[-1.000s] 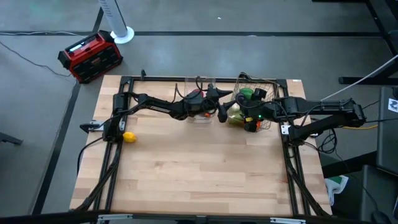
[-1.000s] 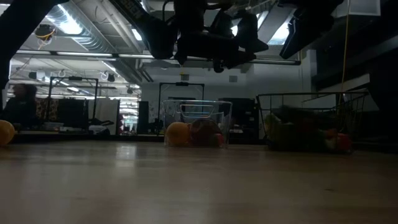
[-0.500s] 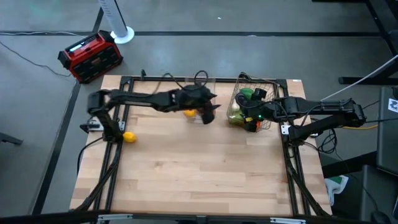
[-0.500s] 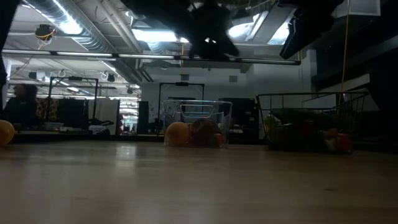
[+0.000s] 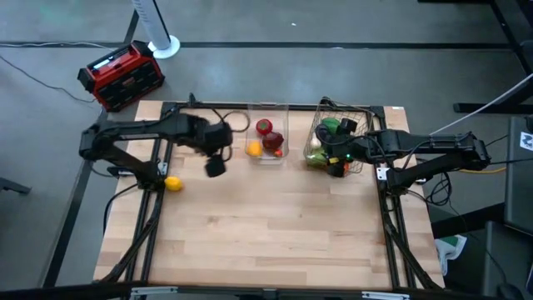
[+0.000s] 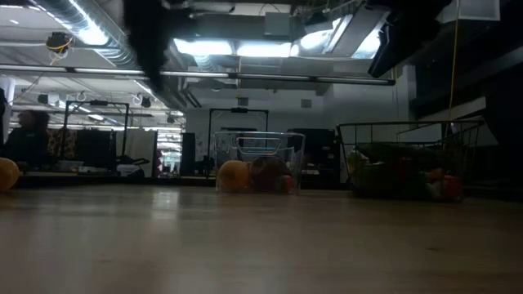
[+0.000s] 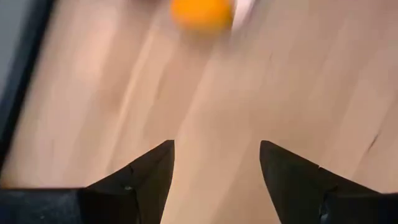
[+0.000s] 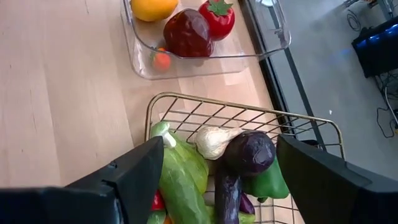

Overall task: Sort produce into baskets
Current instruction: Put the yellow lemon into the transparent bin

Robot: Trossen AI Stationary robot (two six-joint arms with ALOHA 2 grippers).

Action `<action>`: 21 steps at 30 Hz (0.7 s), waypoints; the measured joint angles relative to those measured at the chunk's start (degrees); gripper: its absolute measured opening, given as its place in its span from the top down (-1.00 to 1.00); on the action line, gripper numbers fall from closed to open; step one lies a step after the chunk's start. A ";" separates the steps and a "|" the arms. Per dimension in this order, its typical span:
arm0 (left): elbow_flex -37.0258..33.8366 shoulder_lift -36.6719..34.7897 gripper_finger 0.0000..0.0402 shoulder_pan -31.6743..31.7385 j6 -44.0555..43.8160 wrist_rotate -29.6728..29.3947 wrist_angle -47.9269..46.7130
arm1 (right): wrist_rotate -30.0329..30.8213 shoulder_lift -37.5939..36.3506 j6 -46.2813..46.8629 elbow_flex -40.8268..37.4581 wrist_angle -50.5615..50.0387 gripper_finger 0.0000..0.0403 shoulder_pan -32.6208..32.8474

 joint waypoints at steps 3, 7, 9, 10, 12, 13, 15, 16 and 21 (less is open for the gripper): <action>-3.07 -1.39 -0.16 -0.78 -3.23 0.16 -7.57 | -1.44 -0.53 -0.25 0.00 -1.98 -0.53 0.00; -8.80 -2.50 -0.16 -1.66 -5.30 0.76 -13.06 | -5.83 -5.36 1.36 -0.10 -4.70 -0.53 -0.02; -11.87 -2.59 -0.16 -1.85 -5.50 2.00 -14.06 | -6.04 -9.22 1.93 -1.28 -3.75 -0.53 -0.02; -13.43 -2.59 -0.16 -1.98 -5.52 2.66 -14.12 | -6.11 -11.41 2.51 -2.21 -2.29 -0.53 -0.02; -16.31 -2.59 -0.16 -2.07 -5.51 3.77 -13.82 | -6.77 -16.26 4.13 -5.18 0.30 -0.53 -0.02; -17.86 -2.59 -0.16 -2.07 -5.33 4.46 -13.55 | -7.29 -18.54 4.76 -7.02 1.86 -0.53 -0.02; -20.46 -2.56 -0.16 -2.07 -5.06 5.99 -13.19 | -7.78 -23.37 6.24 -11.02 5.91 -0.53 -0.02; -21.59 -2.54 -0.16 -2.07 -5.06 6.78 -13.17 | -8.41 -25.85 7.27 -13.13 7.19 -0.53 -0.02; -25.55 -2.56 -0.16 -2.07 -3.62 11.24 -14.91 | -12.56 -36.18 12.33 -23.92 15.44 -0.53 -0.02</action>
